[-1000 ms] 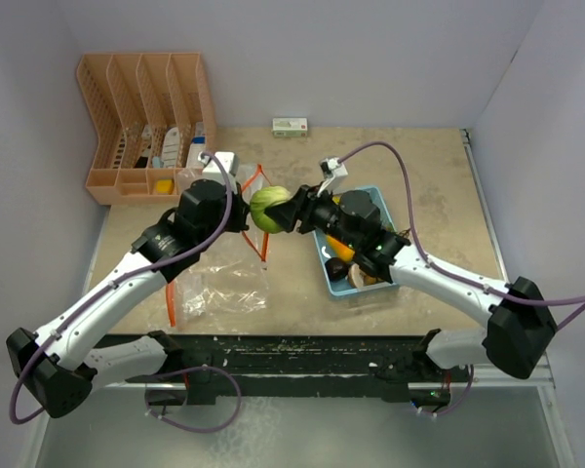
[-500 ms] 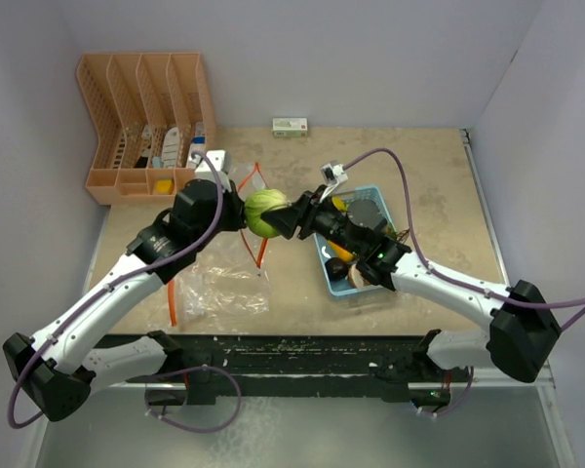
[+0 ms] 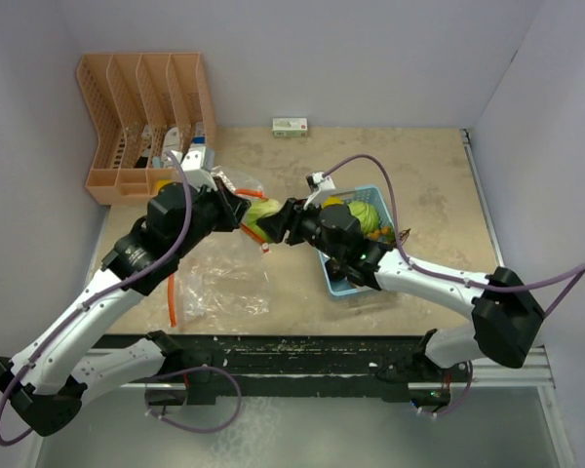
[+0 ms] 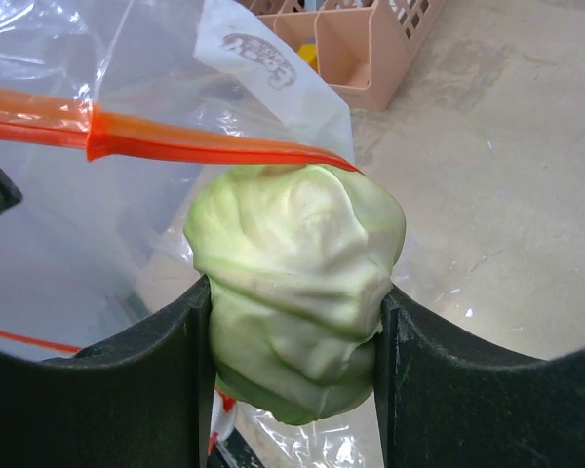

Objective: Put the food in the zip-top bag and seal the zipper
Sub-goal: Place the fake vegetable in the zipper food storage bag.

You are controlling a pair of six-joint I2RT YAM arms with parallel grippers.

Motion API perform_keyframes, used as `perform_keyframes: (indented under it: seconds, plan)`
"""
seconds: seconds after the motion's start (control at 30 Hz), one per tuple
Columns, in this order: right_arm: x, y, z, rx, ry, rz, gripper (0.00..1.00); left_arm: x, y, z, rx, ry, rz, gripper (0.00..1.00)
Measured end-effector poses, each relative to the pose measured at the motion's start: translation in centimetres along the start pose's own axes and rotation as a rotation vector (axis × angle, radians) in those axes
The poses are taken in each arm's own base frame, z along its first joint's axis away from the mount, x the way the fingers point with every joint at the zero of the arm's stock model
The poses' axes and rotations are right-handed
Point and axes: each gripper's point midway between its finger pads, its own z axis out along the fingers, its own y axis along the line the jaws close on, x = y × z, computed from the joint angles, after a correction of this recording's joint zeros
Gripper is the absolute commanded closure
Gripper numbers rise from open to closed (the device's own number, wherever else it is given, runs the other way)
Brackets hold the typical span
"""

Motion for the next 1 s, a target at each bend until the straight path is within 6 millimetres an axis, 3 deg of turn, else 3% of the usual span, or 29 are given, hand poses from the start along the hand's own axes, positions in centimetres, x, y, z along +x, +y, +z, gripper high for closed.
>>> perform_keyframes:
  seconds: [0.27, 0.4, 0.6, 0.83, 1.0]
  plan:
    - [-1.3, 3.0, -0.1, 0.062, -0.033, -0.108, 0.90, -0.1, -1.5, 1.5, 0.059, -0.007, -0.029, 1.00]
    - [-2.1, 4.2, -1.3, 0.036, -0.055, -0.129, 0.88, 1.0, -2.2, 3.1, 0.100, 0.016, -0.040, 1.00]
    - [-2.4, 3.2, -3.7, 0.021, -0.111, -0.121, 0.88, 1.3, -3.0, 3.4, 0.158, 0.005, -0.085, 1.00]
    - [-3.1, 2.7, -3.3, 0.047, -0.175, -0.140, 0.84, 1.2, -3.2, 1.1, 0.218, -0.050, -0.190, 1.00]
    - [-2.8, 0.1, -1.5, 0.207, -0.162, -0.193, 0.58, 2.2, -3.7, 0.3, 0.265, -0.017, -0.268, 1.00]
